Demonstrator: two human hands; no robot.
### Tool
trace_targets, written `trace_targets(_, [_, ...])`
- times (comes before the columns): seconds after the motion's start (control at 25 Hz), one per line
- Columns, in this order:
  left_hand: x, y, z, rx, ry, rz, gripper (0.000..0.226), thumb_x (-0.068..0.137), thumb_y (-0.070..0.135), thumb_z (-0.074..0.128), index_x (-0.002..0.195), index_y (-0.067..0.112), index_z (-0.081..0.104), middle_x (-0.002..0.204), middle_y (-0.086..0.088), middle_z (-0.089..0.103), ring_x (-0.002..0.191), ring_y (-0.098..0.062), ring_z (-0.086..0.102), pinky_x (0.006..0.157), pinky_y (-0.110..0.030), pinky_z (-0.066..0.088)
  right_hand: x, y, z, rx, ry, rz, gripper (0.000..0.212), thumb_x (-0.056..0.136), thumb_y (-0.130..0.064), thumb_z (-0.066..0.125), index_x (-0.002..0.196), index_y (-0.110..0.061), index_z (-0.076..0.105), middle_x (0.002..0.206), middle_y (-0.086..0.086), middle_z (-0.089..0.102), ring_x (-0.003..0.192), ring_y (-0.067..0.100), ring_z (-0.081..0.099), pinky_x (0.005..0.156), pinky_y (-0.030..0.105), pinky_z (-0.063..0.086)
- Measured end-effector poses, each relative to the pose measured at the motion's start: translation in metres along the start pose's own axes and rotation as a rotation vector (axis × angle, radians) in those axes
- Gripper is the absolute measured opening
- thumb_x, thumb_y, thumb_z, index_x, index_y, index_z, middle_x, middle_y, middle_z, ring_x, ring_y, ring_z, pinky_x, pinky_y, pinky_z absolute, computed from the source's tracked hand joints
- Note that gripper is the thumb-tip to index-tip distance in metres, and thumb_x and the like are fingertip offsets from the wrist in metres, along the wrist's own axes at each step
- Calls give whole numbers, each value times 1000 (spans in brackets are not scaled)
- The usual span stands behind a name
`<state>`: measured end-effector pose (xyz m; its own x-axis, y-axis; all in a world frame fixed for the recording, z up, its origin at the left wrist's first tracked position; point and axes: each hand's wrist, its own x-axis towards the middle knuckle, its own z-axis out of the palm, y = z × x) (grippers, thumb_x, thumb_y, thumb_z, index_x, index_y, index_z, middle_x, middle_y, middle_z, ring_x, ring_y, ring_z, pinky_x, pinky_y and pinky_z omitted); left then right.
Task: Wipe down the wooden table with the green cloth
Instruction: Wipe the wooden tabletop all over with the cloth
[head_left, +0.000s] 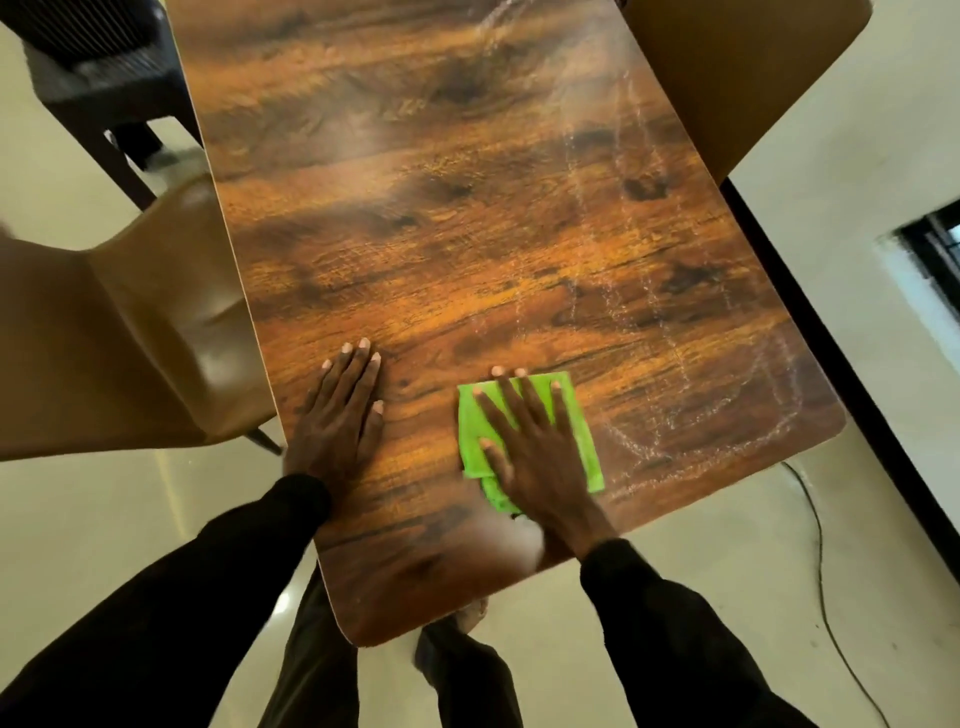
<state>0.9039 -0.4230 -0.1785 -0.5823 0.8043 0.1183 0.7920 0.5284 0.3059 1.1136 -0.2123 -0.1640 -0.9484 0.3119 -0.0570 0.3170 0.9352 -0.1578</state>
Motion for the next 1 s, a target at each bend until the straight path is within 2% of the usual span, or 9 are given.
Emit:
trace_targets(0.12, [1, -1, 1, 6, 15, 6, 60, 110, 29, 38, 164, 3, 31, 174, -15, 26, 163, -29, 22, 132, -51, 21, 68, 23, -10, -40, 34, 241, 65, 113, -48, 34, 174, -27, 25, 184, 6, 9, 171, 33, 7, 133, 66, 11])
trace_targets(0.2, [0, -1, 2, 24, 14, 13, 60, 110, 27, 39, 164, 3, 30, 174, -14, 24, 164, -28, 20, 133, -50, 20, 117, 12, -18, -14, 31, 306, 66, 114, -48, 34, 175, -27, 20, 184, 6, 7, 171, 33, 6, 134, 64, 5])
trace_targets(0.32, [4, -12, 6, 20, -15, 73, 61, 110, 30, 37, 165, 3, 29, 175, -14, 22, 164, -27, 19, 133, -51, 21, 137, -18, -7, -18, 19, 183, 68, 112, -49, 34, 175, -27, 21, 184, 7, 8, 171, 34, 4, 133, 67, 8])
trace_targets(0.44, [34, -37, 3, -4, -68, 159, 61, 112, 33, 37, 164, 4, 30, 174, -14, 24, 164, -27, 20, 132, -52, 24, 100, -26, 1, -10, 7, 97, 67, 111, -46, 38, 174, -26, 26, 184, 7, 10, 171, 32, 6, 132, 69, 15])
trace_targets(0.52, [66, -55, 0, -5, -75, 217, 59, 112, 31, 40, 164, 3, 31, 174, -14, 25, 163, -28, 21, 132, -53, 24, 104, -9, -5, -1, 43, 231, 65, 112, -46, 34, 173, -25, 28, 184, 7, 12, 171, 32, 8, 132, 68, 15])
trace_targets(0.68, [141, -97, -7, 16, -114, 282, 60, 112, 33, 36, 164, 3, 31, 174, -14, 25, 163, -29, 20, 132, -51, 23, 201, 4, -19, -24, 67, 479, 68, 112, -50, 20, 175, -25, 21, 184, 7, 9, 171, 33, 7, 135, 64, 5])
trace_targets(0.76, [173, -115, -8, 16, -131, 299, 60, 113, 35, 33, 164, 3, 30, 175, -14, 23, 164, -28, 18, 133, -50, 20, 232, -11, -18, -18, 57, 396, 67, 113, -51, 24, 175, -26, 21, 184, 6, 9, 171, 33, 5, 134, 64, 6])
trace_targets(0.88, [208, -140, -15, -2, -124, 241, 60, 114, 34, 32, 166, 6, 25, 176, -12, 20, 165, -25, 15, 135, -46, 13, 208, -35, -3, -32, 23, 215, 66, 112, -48, 36, 174, -25, 27, 184, 8, 12, 171, 33, 8, 132, 68, 13])
trace_targets(1.0, [239, -167, -22, 5, -105, 230, 60, 114, 33, 34, 166, 4, 27, 175, -12, 21, 164, -26, 16, 135, -47, 15, 199, -20, -8, -33, 60, 323, 65, 112, -46, 35, 173, -24, 30, 183, 8, 14, 170, 33, 12, 131, 69, 17])
